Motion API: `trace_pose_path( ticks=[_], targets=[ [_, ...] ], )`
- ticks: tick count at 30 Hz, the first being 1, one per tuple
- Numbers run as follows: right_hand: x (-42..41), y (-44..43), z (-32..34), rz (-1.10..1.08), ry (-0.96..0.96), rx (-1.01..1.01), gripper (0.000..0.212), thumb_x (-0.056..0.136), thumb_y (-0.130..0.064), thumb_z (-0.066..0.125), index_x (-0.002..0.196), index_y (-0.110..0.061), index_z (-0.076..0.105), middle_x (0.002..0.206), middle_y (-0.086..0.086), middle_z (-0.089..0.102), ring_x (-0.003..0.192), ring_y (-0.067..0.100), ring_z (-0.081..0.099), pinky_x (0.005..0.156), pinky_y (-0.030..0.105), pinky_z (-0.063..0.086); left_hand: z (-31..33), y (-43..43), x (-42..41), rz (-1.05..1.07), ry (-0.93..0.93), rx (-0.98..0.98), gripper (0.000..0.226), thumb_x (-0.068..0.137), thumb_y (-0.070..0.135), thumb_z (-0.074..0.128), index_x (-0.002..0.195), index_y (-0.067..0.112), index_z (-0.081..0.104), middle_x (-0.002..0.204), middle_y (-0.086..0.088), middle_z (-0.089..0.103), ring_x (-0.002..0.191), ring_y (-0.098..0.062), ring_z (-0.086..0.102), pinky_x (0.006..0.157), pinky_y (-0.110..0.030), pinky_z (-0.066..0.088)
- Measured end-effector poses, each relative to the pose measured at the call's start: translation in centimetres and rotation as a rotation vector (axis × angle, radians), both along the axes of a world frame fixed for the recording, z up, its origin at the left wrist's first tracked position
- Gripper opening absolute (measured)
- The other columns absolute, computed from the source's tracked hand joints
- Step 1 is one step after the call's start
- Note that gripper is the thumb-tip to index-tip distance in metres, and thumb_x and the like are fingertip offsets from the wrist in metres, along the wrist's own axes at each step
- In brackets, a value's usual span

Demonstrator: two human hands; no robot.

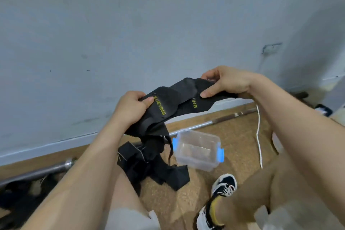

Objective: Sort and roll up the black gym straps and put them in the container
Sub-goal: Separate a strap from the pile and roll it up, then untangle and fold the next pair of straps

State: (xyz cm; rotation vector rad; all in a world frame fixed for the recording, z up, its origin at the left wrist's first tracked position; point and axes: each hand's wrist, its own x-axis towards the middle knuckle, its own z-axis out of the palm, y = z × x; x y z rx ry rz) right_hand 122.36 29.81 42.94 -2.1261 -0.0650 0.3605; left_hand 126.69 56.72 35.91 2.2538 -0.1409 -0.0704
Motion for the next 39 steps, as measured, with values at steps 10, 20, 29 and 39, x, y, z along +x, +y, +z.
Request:
trace_pose_path(
  ticks=[10,20,29,39],
  targets=[
    [2.3,-5.1,-4.2,-0.591,-0.104,1.098,0.028,0.086,0.007,0.066,0.109,-0.009,0.063,0.087,0.011,0.071,0.079,0.021,0.068,0.068,0.027,0.059,-3.6,-7.9,-1.5,0.023,0.318,-0.500,0.025,0.100,0.020,0.056,0.081,0.010,0.069,0.072,-0.003,0.073,0.066,-0.019,0.068,0.064,-0.027,0.052],
    [5.6,2.0,-10.4,-0.191,0.361,0.934,0.056,0.101,-0.059,0.034,0.132,-0.020,0.061,0.123,0.009,0.070,0.115,0.030,0.066,0.095,0.047,0.052,-3.0,-9.3,1.0,0.105,0.231,-0.798,0.017,0.103,0.018,0.050,0.108,0.009,0.064,0.092,-0.005,0.076,0.083,-0.018,0.072,0.072,-0.030,0.056],
    [9.2,4.0,-12.0,-0.455,0.193,0.821,0.036,0.109,-0.035,0.035,0.124,-0.019,0.062,0.116,0.004,0.073,0.103,0.022,0.071,0.090,0.043,0.057,-4.0,-6.3,3.3,0.017,0.151,-0.633,0.030,0.102,0.005,0.050,0.115,0.030,0.060,0.100,0.006,0.075,0.094,-0.009,0.072,0.076,-0.021,0.055],
    [10.6,7.8,-15.4,-0.657,0.218,0.492,0.032,0.107,-0.023,0.035,0.121,-0.008,0.059,0.114,0.015,0.065,0.113,0.036,0.061,0.090,0.042,0.054,-1.7,-1.1,0.7,-0.044,0.179,-1.095,0.031,0.097,0.006,0.045,0.121,0.004,0.065,0.104,-0.009,0.073,0.091,-0.017,0.071,0.075,-0.023,0.055]
  ],
)
